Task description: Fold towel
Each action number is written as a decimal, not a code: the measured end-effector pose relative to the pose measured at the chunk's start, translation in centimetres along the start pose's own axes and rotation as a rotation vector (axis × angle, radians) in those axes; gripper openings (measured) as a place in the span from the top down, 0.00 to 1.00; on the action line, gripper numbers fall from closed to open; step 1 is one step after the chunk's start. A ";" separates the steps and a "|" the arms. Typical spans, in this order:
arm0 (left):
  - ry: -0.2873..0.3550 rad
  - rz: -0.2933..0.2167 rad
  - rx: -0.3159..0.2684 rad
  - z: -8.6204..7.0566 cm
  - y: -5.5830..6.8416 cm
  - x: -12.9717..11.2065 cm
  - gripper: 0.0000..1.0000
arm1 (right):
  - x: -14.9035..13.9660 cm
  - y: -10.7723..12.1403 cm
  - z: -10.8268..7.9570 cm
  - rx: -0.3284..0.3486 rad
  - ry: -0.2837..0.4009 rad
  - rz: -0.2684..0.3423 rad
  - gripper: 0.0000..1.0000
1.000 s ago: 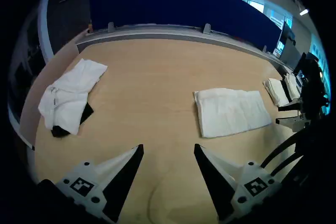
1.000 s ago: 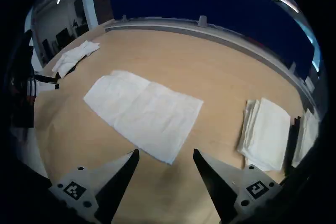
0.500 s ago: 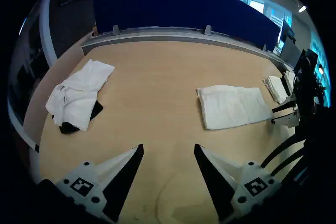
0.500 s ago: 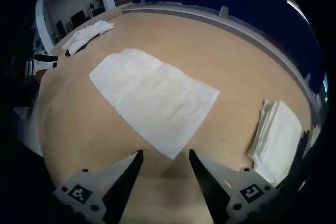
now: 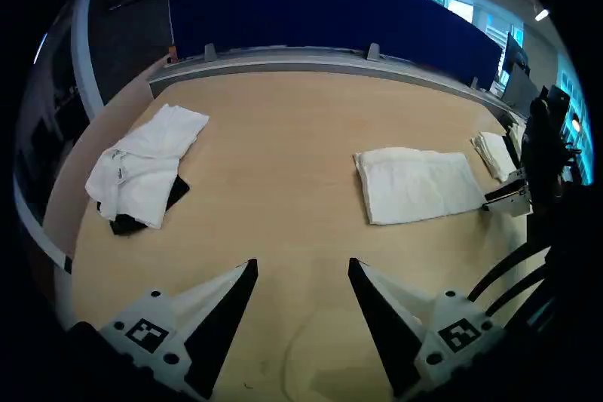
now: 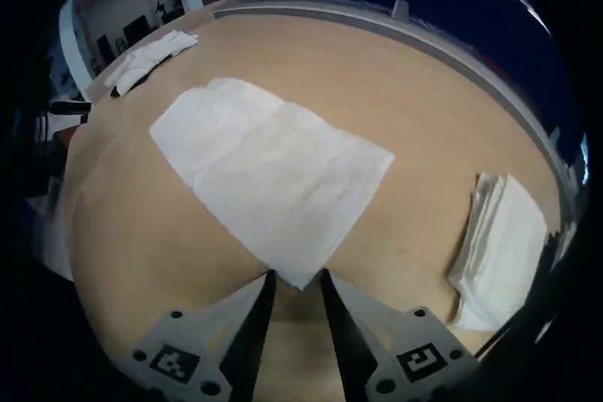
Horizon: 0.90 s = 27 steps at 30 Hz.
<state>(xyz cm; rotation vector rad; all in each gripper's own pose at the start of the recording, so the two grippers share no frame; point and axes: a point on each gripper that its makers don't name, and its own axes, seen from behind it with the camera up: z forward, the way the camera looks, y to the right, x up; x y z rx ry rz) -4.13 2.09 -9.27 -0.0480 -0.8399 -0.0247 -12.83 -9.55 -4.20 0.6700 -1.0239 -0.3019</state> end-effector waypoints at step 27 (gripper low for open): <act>0.000 0.000 -0.012 0.1 0.2 0.2 0.11 | 5.6 -0.4 -3.5 -0.013 0.093 -0.032 0.94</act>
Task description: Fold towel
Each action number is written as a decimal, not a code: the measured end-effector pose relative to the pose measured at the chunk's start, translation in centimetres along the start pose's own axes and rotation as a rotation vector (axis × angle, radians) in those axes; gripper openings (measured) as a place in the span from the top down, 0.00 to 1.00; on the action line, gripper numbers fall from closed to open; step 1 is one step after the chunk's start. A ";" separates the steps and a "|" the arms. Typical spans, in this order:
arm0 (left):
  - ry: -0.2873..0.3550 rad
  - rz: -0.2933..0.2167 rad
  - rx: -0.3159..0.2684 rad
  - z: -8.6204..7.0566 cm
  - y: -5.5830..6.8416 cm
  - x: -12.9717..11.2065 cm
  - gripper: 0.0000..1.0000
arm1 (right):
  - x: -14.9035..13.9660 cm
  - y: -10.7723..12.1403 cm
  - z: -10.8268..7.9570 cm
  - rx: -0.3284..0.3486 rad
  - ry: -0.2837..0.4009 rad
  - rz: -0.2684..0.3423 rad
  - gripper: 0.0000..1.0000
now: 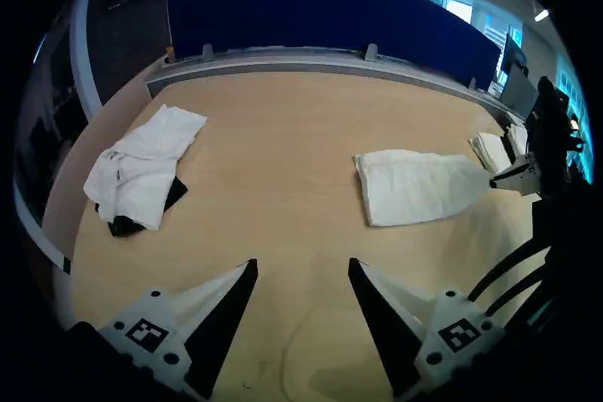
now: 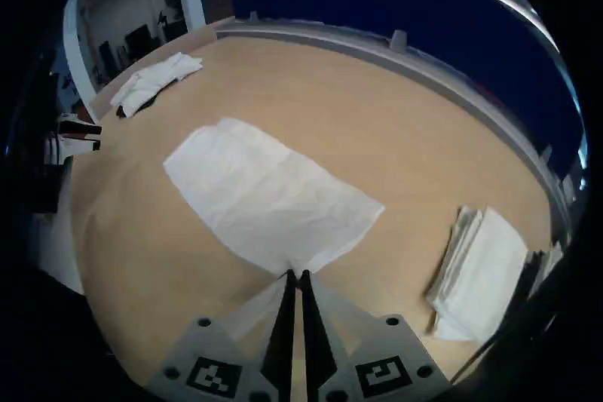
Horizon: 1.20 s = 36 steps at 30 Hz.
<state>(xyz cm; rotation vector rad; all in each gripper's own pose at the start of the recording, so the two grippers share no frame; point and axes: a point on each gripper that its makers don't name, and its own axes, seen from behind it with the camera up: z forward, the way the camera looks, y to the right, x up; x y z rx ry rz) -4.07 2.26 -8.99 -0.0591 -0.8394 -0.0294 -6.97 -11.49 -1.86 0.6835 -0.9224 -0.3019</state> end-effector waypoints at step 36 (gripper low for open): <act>0.016 -0.015 -0.029 -1.6 0.1 -0.5 0.11 | 13.2 -8.3 2.1 0.082 0.039 -0.377 0.94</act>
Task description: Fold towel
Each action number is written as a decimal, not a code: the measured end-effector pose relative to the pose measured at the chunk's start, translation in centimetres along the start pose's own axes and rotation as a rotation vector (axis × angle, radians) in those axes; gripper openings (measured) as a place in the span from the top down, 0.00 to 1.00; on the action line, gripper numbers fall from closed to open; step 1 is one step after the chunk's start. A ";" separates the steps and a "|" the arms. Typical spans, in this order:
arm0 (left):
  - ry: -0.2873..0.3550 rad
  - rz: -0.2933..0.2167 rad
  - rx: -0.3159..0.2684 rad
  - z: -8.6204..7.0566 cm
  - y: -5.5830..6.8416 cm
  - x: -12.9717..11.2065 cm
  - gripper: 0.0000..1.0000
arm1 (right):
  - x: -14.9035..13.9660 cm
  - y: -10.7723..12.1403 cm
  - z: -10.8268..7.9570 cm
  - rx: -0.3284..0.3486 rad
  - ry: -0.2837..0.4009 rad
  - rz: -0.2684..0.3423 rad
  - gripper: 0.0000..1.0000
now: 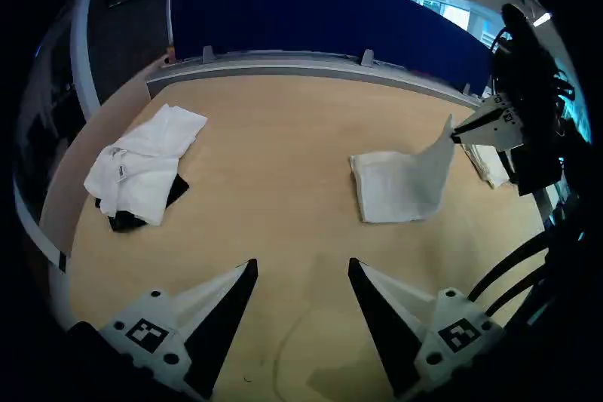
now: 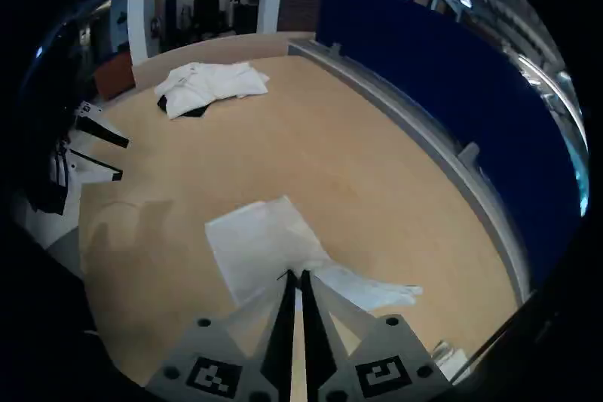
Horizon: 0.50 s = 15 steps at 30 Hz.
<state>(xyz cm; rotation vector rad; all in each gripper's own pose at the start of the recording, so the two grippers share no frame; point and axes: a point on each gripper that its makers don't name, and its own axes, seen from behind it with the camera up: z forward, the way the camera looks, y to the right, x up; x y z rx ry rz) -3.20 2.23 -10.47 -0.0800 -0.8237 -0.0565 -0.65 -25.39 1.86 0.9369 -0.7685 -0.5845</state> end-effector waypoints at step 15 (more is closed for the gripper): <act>-0.010 -0.053 0.002 -0.3 0.4 -1.9 0.11 | -0.8 -9.3 11.7 0.204 -0.111 -0.026 0.94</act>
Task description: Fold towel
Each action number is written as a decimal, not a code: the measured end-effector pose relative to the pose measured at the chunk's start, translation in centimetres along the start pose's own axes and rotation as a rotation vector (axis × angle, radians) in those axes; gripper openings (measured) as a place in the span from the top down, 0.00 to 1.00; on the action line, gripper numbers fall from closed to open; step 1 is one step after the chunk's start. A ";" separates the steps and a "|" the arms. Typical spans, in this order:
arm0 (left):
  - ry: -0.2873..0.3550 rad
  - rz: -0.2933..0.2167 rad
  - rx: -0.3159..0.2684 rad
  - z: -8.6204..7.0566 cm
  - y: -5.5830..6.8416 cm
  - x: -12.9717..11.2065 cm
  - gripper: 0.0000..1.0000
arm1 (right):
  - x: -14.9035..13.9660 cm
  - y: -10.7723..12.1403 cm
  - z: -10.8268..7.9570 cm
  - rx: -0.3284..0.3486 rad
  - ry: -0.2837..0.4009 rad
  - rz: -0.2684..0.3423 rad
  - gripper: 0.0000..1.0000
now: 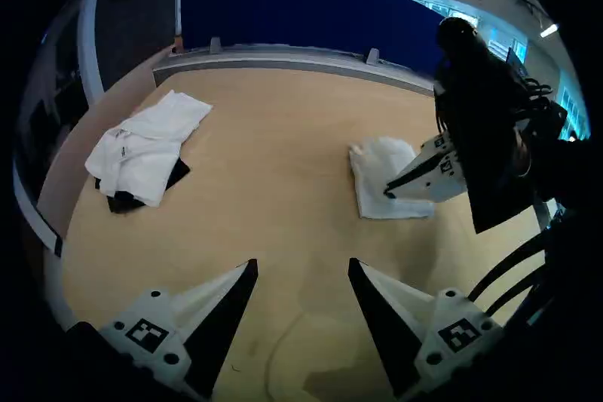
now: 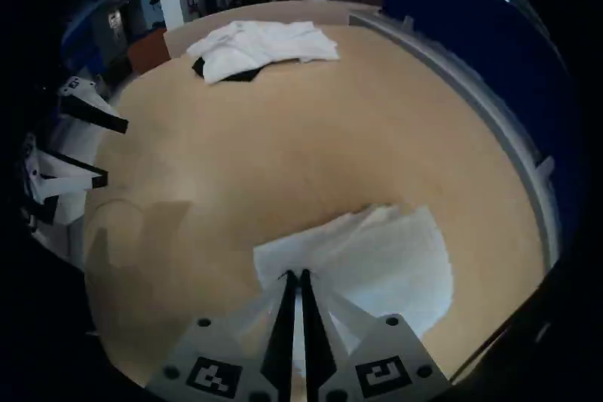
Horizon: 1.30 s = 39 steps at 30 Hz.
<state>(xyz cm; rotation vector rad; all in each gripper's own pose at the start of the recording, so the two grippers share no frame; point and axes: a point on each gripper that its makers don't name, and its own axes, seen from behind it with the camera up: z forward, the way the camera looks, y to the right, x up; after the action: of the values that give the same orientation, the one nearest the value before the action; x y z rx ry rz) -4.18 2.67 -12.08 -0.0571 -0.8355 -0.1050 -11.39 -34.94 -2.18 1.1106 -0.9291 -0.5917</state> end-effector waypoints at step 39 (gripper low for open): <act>0.015 0.001 0.002 -1.1 -0.1 0.0 0.11 | 1.2 0.5 -3.1 -0.066 0.128 0.044 0.05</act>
<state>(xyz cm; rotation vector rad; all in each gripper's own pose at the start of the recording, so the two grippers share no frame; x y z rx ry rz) -3.39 2.46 -12.84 -0.0542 -0.8201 -0.1035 -8.14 -34.18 -1.82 1.0540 -0.8157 -0.5055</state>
